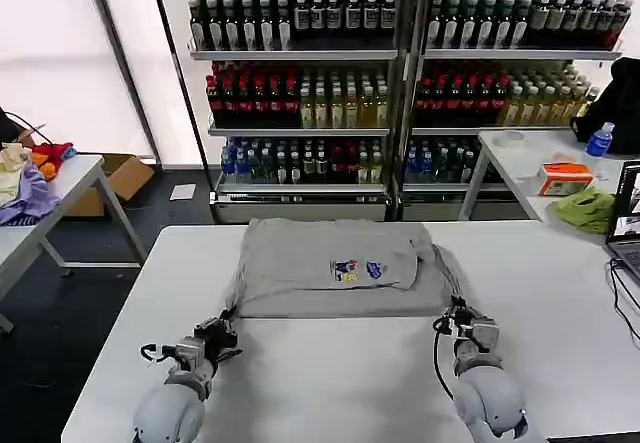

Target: Fold and organize the clothes.

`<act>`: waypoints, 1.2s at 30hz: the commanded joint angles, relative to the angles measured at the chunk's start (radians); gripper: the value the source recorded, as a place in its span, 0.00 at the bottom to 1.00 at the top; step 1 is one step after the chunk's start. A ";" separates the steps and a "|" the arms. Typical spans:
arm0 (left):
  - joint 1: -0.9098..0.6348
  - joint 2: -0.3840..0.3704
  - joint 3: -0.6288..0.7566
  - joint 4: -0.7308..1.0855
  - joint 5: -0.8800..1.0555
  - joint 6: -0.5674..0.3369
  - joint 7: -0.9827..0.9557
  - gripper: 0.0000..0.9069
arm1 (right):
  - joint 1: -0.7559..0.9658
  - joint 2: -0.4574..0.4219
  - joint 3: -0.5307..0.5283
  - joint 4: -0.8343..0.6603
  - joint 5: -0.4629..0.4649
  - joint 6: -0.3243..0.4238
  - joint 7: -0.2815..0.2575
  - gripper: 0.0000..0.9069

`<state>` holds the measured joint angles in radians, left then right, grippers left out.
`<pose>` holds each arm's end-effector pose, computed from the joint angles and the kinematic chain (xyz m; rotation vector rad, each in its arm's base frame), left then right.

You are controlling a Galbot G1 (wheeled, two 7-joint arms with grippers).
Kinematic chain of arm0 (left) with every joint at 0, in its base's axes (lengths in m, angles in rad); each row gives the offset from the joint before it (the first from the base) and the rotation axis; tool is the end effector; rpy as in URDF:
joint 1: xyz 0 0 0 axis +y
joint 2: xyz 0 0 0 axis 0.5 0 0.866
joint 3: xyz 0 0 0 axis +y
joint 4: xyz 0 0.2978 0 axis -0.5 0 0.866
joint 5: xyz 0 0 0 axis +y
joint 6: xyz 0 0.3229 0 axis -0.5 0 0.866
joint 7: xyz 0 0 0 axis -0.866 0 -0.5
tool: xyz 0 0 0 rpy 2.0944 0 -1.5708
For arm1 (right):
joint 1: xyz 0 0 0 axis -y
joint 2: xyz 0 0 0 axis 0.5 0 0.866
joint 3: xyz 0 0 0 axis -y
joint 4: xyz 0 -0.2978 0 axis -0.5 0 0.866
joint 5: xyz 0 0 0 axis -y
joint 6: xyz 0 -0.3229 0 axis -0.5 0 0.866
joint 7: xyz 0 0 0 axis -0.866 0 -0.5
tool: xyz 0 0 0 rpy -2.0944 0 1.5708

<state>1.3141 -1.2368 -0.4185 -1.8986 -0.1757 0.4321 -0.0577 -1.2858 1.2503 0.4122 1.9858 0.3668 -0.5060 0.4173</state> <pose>0.2422 0.0333 -0.2670 -0.1597 -2.7278 -0.2306 0.2453 -0.0216 -0.2340 -0.2254 -2.7464 0.0630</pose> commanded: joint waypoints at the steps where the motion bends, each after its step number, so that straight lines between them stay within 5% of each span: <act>1: 0.225 0.054 -0.041 -0.260 -0.003 0.011 -0.024 0.00 | -0.220 0.015 -0.007 0.168 -0.041 0.032 0.027 0.00; 6: 0.353 0.082 -0.078 -0.346 0.000 0.022 -0.038 0.00 | -0.355 0.007 -0.013 0.240 -0.048 0.033 0.084 0.00; 15: 0.567 0.081 -0.097 -0.414 0.054 0.000 -0.058 0.00 | -0.575 -0.057 -0.015 0.357 -0.130 0.006 0.104 0.00; 28: 0.618 0.026 -0.091 -0.393 0.096 -0.046 -0.092 0.00 | -0.592 -0.070 -0.030 0.280 -0.173 0.010 0.100 0.00; 29: 0.617 0.022 -0.091 -0.393 0.096 -0.046 -0.100 0.01 | -0.592 -0.071 -0.029 0.280 -0.174 -0.005 0.097 0.76; 30: 0.612 0.015 -0.087 -0.388 0.094 -0.046 -0.112 0.22 | -0.590 -0.075 -0.029 0.286 -0.174 -0.012 0.089 1.00; 31: 0.609 0.006 -0.082 -0.384 0.094 -0.046 -0.116 0.90 | -0.588 -0.077 -0.028 0.289 -0.174 -0.012 0.089 1.00; 32: 0.605 0.002 -0.079 -0.382 0.095 -0.046 -0.119 1.00 | -0.585 -0.076 -0.027 0.294 -0.175 -0.012 0.090 1.00; 36: 0.588 -0.036 -0.060 -0.374 0.093 -0.068 -0.116 1.00 | -0.568 -0.069 -0.014 0.320 -0.188 -0.004 0.089 1.00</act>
<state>1.8713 -1.2210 -0.4949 -2.2643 -0.0931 0.3948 -0.1485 -1.8245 1.1860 0.3942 2.2847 0.1975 -0.4994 0.5072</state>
